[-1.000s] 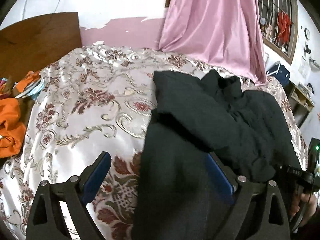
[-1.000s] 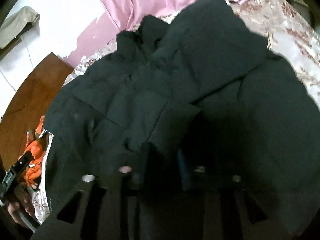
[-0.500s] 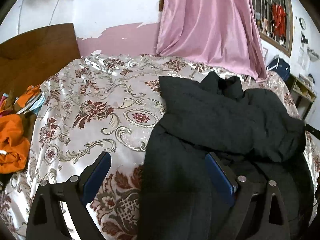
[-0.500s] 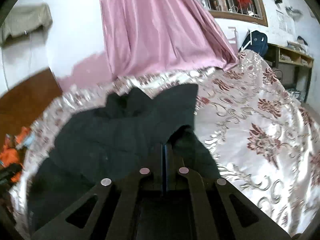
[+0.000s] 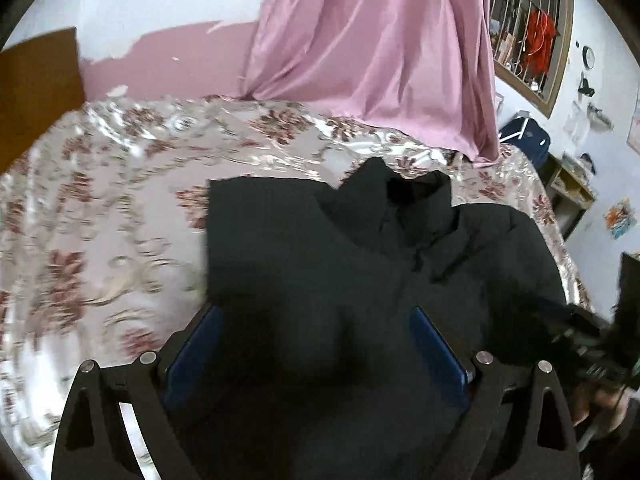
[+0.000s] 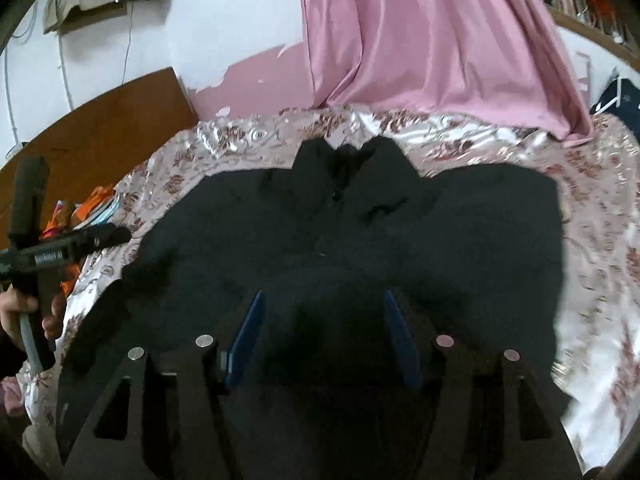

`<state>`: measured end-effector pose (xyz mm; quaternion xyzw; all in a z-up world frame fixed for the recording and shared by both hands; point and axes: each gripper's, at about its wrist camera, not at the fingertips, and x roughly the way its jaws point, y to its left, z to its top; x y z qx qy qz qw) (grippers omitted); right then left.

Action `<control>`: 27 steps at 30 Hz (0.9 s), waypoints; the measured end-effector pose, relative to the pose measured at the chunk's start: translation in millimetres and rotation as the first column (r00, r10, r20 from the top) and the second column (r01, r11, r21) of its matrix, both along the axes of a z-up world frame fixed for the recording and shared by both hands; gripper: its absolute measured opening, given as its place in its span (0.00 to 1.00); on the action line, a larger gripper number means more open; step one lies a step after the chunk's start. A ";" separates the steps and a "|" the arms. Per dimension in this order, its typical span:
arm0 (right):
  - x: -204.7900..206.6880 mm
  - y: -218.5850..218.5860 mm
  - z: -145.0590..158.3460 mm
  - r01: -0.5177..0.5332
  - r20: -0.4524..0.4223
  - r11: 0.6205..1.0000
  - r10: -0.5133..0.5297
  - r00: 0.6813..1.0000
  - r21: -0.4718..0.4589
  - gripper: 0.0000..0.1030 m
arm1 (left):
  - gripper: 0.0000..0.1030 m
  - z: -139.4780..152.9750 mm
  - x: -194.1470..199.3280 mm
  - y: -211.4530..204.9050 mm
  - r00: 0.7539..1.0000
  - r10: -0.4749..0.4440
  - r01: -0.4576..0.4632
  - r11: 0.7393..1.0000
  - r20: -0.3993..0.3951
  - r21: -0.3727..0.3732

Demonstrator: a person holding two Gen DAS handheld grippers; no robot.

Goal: Fold large clothes

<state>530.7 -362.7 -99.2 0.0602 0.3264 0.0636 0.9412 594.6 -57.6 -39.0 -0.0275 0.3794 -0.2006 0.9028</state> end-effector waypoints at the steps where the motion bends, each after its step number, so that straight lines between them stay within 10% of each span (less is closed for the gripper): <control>1: 9.2 -1.0 -6.2 -0.012 -0.013 1.000 0.012 1.000 0.009 0.55 | 0.92 -4.9 2.7 -6.9 1.000 -0.015 0.015 1.000 -0.010 0.003; 9: 17.5 20.6 -67.9 -0.073 -0.121 0.988 0.057 0.991 -0.137 0.61 | 0.92 -74.0 -17.1 -55.2 0.987 -0.163 0.150 0.924 0.006 0.351; 27: 21.2 28.2 -89.5 -0.099 -0.183 0.969 0.058 0.981 -0.225 0.66 | 0.98 -100.4 -24.2 -66.5 0.986 -0.166 0.137 0.878 0.025 0.459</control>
